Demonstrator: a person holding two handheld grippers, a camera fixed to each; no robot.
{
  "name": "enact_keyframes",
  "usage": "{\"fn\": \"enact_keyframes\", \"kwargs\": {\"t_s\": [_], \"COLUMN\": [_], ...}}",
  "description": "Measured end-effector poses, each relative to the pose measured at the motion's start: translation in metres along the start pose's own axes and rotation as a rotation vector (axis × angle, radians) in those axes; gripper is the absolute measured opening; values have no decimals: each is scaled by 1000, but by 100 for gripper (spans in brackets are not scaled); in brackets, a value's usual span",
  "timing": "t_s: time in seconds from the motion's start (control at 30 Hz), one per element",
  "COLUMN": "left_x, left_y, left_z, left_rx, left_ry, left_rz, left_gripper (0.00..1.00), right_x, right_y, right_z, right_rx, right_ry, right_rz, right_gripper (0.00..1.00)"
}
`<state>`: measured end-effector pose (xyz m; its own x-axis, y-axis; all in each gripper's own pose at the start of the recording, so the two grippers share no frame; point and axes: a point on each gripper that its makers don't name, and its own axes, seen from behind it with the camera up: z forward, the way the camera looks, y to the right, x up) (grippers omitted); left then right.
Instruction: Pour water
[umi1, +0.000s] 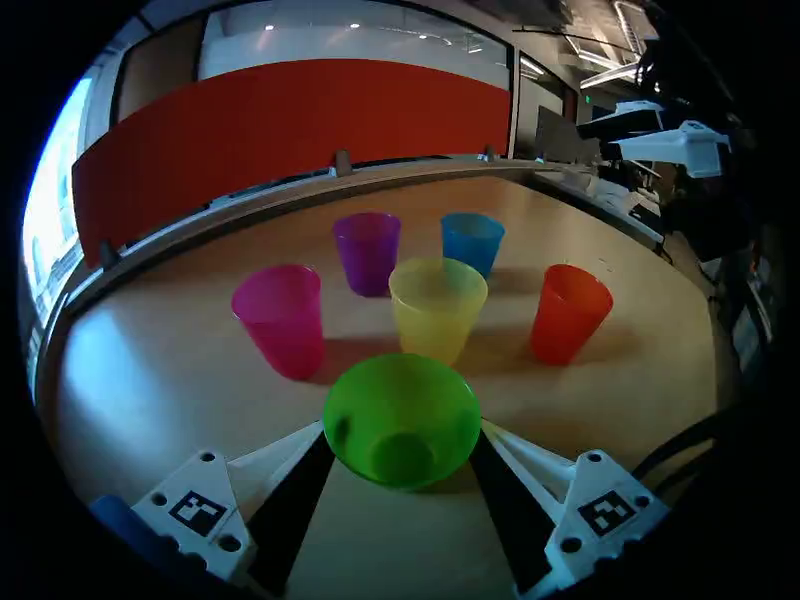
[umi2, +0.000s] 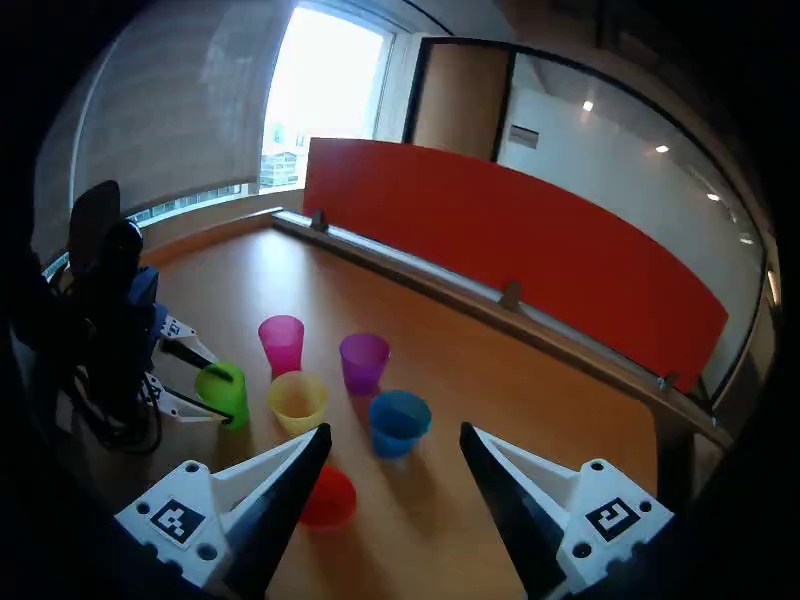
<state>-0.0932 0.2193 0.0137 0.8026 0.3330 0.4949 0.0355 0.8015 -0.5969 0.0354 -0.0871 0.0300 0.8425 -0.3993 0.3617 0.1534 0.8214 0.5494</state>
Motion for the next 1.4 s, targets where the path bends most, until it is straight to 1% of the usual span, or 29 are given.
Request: {"fn": "enact_keyframes", "kwargs": {"t_s": [0.17, 0.27, 0.43, 0.57, 0.87, 0.97, 1.17, 1.4], "left_x": [8, 14, 25, 31, 31, 30, 28, 24], "left_y": [2, 1, -1, -3, -6, -6, -8, -11], "left_z": [-5, -12, -28, -43, -67, -74, -86, -96], "left_rx": [-4, 4, 25, 41, 86, 97, 119, 147], "left_ry": [15, 27, 45, 54, 34, 31, 30, 26], "left_rz": [-9, -21, -42, -48, -39, -51, -90, -118], "left_gripper": [85, 85, 85, 85, 85, 85, 85, 85], "right_x": [-4, -7, -12, -16, -29, -36, -51, -74], "right_y": [1, 2, 3, 4, 9, 9, 9, 6], "right_z": [5, 9, 21, 32, 61, 70, 89, 109], "right_rx": [0, 5, 16, 25, 43, 52, 65, 82], "right_ry": [-10, -18, -27, -35, -60, -74, -108, -172], "right_rz": [-4, -7, -14, -12, 10, 15, 13, 35], "right_gripper": [100, 100, 100, 100, 100, 100, 100, 100]}}
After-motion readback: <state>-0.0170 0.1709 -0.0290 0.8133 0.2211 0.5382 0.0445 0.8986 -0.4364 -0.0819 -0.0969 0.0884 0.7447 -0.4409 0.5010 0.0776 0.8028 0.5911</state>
